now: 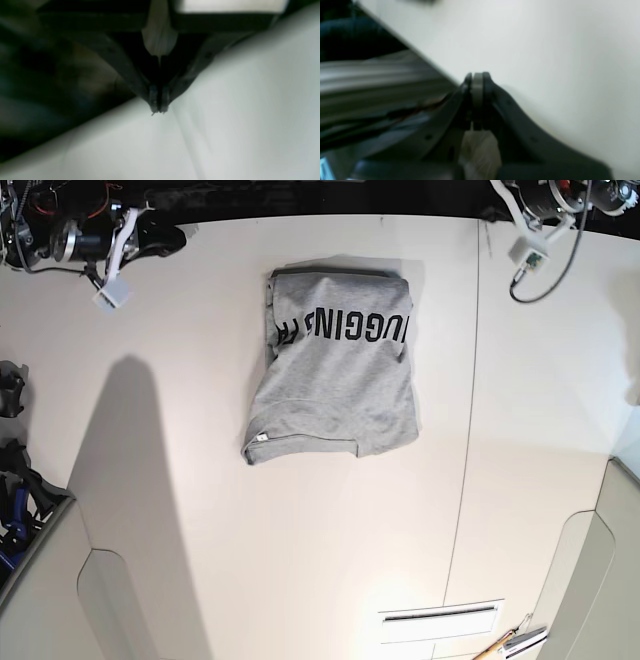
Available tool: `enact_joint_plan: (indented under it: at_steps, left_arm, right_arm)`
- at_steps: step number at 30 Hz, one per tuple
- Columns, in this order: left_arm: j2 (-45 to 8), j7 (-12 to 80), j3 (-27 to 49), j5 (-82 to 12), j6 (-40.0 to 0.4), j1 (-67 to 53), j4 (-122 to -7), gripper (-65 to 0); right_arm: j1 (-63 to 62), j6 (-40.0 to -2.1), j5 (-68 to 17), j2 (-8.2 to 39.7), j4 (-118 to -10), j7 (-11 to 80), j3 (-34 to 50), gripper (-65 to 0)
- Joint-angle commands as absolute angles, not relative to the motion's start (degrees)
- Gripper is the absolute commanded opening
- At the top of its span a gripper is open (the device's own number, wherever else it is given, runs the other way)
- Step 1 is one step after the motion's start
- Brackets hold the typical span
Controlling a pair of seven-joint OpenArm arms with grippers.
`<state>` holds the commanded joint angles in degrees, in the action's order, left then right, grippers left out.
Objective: Fold the T-shirt properly
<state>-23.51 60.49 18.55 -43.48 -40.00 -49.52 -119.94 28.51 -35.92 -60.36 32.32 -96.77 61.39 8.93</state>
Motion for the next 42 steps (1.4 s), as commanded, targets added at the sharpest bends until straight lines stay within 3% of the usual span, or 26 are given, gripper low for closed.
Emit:
enact_joint_plan:
  at_steps: [9,16,22,27,29,34,42]
  left_arm:
    - [-23.53,59.96,16.62,-37.87,-40.00,-63.51,-119.74,-65.0]
    - [-23.99,51.48,4.16,-26.48,-40.00,-65.10,-106.43,-65.0]
    - [-23.92,43.00,-9.74,-21.58,-40.00,-56.95,-83.48,-65.0]
    - [-21.45,34.85,-17.65,-20.32,-40.00,-47.37,-65.71,-65.0]
    - [-19.27,34.37,-19.16,-20.34,-40.00,-43.29,-59.83,-65.0]
    - [-13.67,29.34,-20.14,-20.29,-40.00,-33.47,-47.46,-65.0]
    - [-9.02,26.98,-20.12,-19.42,-38.92,-23.33,-35.35,-65.0]
  right_arm:
    - [39.77,-35.99,-59.44,34.44,-96.75,61.71,8.86,-65.0]
    - [44.64,-34.74,-52.73,34.46,-94.54,57.82,7.92,-65.0]
    - [44.45,-34.74,-52.49,34.48,-85.19,56.60,2.37,-65.0]
    - [43.97,-34.70,-44.53,34.44,-76.51,41.17,-4.93,-65.0]
    - [42.13,-34.70,-44.34,34.41,-72.38,36.75,-7.94,-65.0]
    - [31.97,-34.59,-43.11,33.28,-60.51,36.16,-16.38,-65.0]
    - [18.39,-33.06,-34.87,25.10,-43.62,34.92,-19.90,-65.0]
